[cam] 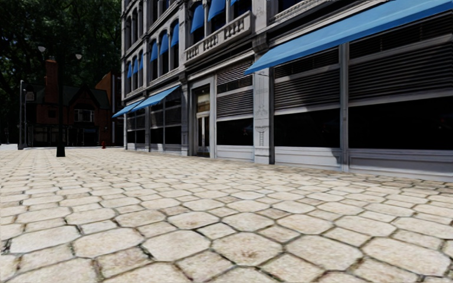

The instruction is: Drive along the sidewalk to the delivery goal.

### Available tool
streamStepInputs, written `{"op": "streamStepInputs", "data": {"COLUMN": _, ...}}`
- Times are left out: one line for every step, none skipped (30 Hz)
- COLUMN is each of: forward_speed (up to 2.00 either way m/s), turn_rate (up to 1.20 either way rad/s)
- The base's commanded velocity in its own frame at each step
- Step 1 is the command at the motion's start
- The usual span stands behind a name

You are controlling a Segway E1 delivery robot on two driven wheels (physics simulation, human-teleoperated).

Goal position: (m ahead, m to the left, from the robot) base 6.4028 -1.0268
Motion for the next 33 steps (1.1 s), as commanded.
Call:
{"op": "streamStepInputs", "data": {"forward_speed": 2.0, "turn_rate": 0.0}}
{"op": "streamStepInputs", "data": {"forward_speed": 2.0, "turn_rate": 0.0}}
{"op": "streamStepInputs", "data": {"forward_speed": 2.0, "turn_rate": 0.0}}
{"op": "streamStepInputs", "data": {"forward_speed": 2.0, "turn_rate": 0.0}}
{"op": "streamStepInputs", "data": {"forward_speed": 2.0, "turn_rate": 0.0}}
{"op": "streamStepInputs", "data": {"forward_speed": 2.0, "turn_rate": 0.0}}
{"op": "streamStepInputs", "data": {"forward_speed": 2.0, "turn_rate": 0.0}}
{"op": "streamStepInputs", "data": {"forward_speed": 2.0, "turn_rate": -0.11}}
{"op": "streamStepInputs", "data": {"forward_speed": 2.0, "turn_rate": -0.25}}
{"op": "streamStepInputs", "data": {"forward_speed": 2.0, "turn_rate": -0.35}}
{"op": "streamStepInputs", "data": {"forward_speed": 2.0, "turn_rate": -0.4}}
{"op": "streamStepInputs", "data": {"forward_speed": 2.0, "turn_rate": -0.4}}
{"op": "streamStepInputs", "data": {"forward_speed": 2.0, "turn_rate": -0.41}}
{"op": "streamStepInputs", "data": {"forward_speed": 2.0, "turn_rate": -0.39}}
{"op": "streamStepInputs", "data": {"forward_speed": 2.0, "turn_rate": -0.39}}
{"op": "streamStepInputs", "data": {"forward_speed": 2.0, "turn_rate": 0.0}}
{"op": "streamStepInputs", "data": {"forward_speed": 2.0, "turn_rate": 0.0}}
{"op": "streamStepInputs", "data": {"forward_speed": 2.0, "turn_rate": 0.0}}
{"op": "streamStepInputs", "data": {"forward_speed": 2.0, "turn_rate": 0.0}}
{"op": "streamStepInputs", "data": {"forward_speed": 2.0, "turn_rate": 0.0}}
{"op": "streamStepInputs", "data": {"forward_speed": 2.0, "turn_rate": 0.0}}
{"op": "streamStepInputs", "data": {"forward_speed": 2.0, "turn_rate": 0.0}}
{"op": "streamStepInputs", "data": {"forward_speed": 2.0, "turn_rate": 0.0}}
{"op": "streamStepInputs", "data": {"forward_speed": 2.0, "turn_rate": -0.04}}
{"op": "streamStepInputs", "data": {"forward_speed": 2.0, "turn_rate": -0.19}}
{"op": "streamStepInputs", "data": {"forward_speed": 2.0, "turn_rate": -0.19}}
{"op": "streamStepInputs", "data": {"forward_speed": 2.0, "turn_rate": -0.28}}
{"op": "streamStepInputs", "data": {"forward_speed": 2.0, "turn_rate": -0.31}}
{"op": "streamStepInputs", "data": {"forward_speed": 2.0, "turn_rate": -0.34}}
{"op": "streamStepInputs", "data": {"forward_speed": 2.0, "turn_rate": -0.34}}
{"op": "streamStepInputs", "data": {"forward_speed": 2.0, "turn_rate": -0.35}}
{"op": "streamStepInputs", "data": {"forward_speed": 2.0, "turn_rate": -0.35}}
{"op": "streamStepInputs", "data": {"forward_speed": 2.0, "turn_rate": -0.36}}
